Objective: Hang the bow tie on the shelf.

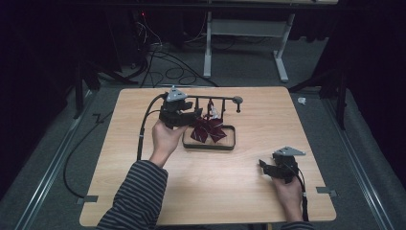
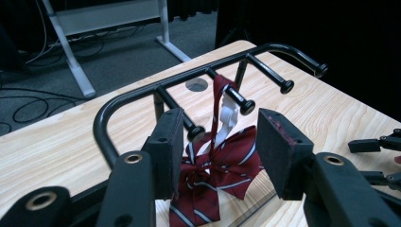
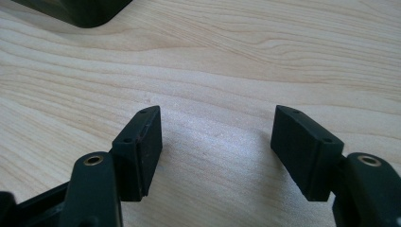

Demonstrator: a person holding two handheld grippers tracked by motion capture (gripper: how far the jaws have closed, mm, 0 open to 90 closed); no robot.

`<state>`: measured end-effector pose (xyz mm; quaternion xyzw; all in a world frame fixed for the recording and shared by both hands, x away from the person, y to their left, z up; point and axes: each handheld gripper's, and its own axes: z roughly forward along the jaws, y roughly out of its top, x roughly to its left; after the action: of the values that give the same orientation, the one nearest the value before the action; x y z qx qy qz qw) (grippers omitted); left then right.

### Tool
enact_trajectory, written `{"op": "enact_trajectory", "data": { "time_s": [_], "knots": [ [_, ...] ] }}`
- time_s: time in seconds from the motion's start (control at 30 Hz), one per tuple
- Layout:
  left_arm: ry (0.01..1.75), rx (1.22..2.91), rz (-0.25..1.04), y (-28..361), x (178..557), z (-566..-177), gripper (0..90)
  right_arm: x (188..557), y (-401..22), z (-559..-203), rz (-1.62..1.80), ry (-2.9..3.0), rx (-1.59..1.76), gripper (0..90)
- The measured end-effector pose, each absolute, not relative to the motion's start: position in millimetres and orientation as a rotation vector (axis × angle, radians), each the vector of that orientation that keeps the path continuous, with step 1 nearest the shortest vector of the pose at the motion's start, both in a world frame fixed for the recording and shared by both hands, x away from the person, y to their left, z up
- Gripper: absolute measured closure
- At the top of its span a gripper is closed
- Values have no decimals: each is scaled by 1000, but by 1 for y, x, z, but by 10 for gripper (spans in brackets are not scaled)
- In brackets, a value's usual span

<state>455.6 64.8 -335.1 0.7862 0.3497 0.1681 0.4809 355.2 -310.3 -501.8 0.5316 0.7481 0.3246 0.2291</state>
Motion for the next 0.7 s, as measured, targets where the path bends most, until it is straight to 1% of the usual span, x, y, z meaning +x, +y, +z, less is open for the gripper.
{"op": "enact_trajectory", "data": {
  "time_s": [0.17,0.7],
  "knots": [
    [867,1914,404,75,453,-335,504,355,-310,-502,893,2059,1463,357],
    [903,1870,395,100,442,-338,485,355,-310,-502,890,2060,1460,356]
  ]
}}
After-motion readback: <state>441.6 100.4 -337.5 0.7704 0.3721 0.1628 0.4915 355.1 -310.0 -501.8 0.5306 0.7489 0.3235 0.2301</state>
